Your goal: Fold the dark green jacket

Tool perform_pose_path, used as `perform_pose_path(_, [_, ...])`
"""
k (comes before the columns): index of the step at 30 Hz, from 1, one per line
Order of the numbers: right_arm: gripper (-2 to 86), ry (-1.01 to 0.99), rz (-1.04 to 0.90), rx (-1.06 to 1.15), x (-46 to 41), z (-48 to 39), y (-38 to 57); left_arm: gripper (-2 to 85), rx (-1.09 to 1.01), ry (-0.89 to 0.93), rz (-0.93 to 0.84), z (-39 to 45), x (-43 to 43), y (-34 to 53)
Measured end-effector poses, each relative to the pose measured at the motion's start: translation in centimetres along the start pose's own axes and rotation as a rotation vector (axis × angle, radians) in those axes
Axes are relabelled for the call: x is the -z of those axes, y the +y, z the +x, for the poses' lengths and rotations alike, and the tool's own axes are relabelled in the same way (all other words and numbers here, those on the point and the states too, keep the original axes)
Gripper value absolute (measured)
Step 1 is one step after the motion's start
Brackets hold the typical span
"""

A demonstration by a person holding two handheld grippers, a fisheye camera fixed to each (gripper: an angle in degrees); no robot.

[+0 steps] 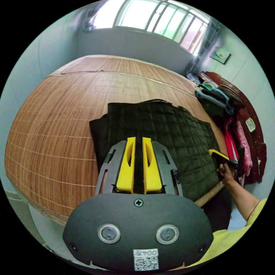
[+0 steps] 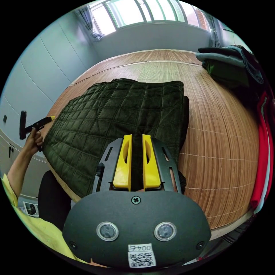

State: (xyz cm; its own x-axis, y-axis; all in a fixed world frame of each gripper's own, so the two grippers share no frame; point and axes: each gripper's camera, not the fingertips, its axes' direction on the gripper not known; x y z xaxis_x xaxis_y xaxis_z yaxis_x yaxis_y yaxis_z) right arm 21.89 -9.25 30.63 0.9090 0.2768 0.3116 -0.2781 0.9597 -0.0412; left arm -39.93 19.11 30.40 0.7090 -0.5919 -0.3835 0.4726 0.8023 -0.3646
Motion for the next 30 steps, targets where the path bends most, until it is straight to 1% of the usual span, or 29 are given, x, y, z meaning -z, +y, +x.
perform_pose_path(1, [6.6,0.001,0.0,-0.001,0.0,0.0,0.1,1.5,-0.002,-0.001,-0.022,-0.6,-0.8,0.1])
perform_pose_path(3, [6.5,-0.002,-0.001,-0.006,0.0,-0.1,0.4,1.4,0.025,0.072,0.072,-2.5,-1.1,1.9])
perform_pose_path(4, [6.5,-0.003,0.0,-0.009,0.0,-0.1,0.5,1.4,0.035,0.087,0.078,-3.0,-1.2,2.0])
perform_pose_path(6, [6.4,-0.006,0.0,-0.017,0.0,0.0,0.7,1.2,0.088,0.154,0.061,-4.8,-1.4,2.0])
perform_pose_path(9, [6.3,-0.022,-0.004,-0.025,0.2,0.1,1.0,1.2,0.11,0.226,0.051,-6.1,-0.9,1.9])
perform_pose_path(11, [6.5,-0.083,-0.012,-0.029,0.8,0.6,0.9,1.5,0.118,0.187,0.075,-5.7,0.8,2.1])
perform_pose_path(13, [6.7,-0.124,-0.018,0.0,2.4,0.5,1.3,1.8,0.069,0.217,0.139,-4.5,3.4,2.8])
perform_pose_path(15, [7.0,-0.101,0.011,0.105,5.5,-1.4,3.0,1.7,-0.038,0.29,0.175,-1.6,6.6,4.8])
perform_pose_path(16, [7.1,-0.102,0.012,0.126,6.2,-1.9,3.5,1.6,-0.075,0.303,0.168,-0.5,7.1,5.6])
perform_pose_path(18, [7.7,-0.145,0.014,0.159,8.3,-3.9,6.2,1.1,-0.245,0.323,0.109,4.6,7.6,9.7])
perform_pose_path(19, [7.7,-0.153,0.013,0.169,8.6,-4.4,6.9,1.0,-0.285,0.322,0.096,5.9,7.4,10.8])
perform_pose_path(21, [8.2,-0.126,-0.018,0.226,9.0,-6.9,8.9,0.7,-0.399,0.263,0.029,9.7,5.7,13.8])
perform_pose_path(24, [8.4,-0.026,-0.116,0.26,7.1,-8.7,9.7,0.5,-0.372,0.142,-0.09,9.8,2.2,14.9])
perform_pose_path(25, [8.4,-0.009,-0.141,0.257,6.4,-8.8,9.7,0.5,-0.352,0.173,-0.086,9.2,1.7,14.9])
perform_pose_path(26, [8.3,0.016,-0.21,0.256,4.7,-8.7,9.7,0.5,-0.29,0.248,-0.079,7.9,1.4,14.8])
perform_pose_path(27, [8.2,0.014,-0.204,0.245,4.0,-8.4,9.8,0.5,-0.249,0.29,-0.099,7.1,1.3,14.6])
perform_pose_path(28, [8.1,0.005,-0.184,0.23,4.1,-8.2,9.8,0.5,-0.243,0.291,-0.109,7.1,1.4,14.5])
perform_pose_path(30, [8.0,-0.059,-0.215,0.168,5.1,-7.0,8.9,0.4,-0.291,0.262,-0.12,7.8,3.0,14.3])
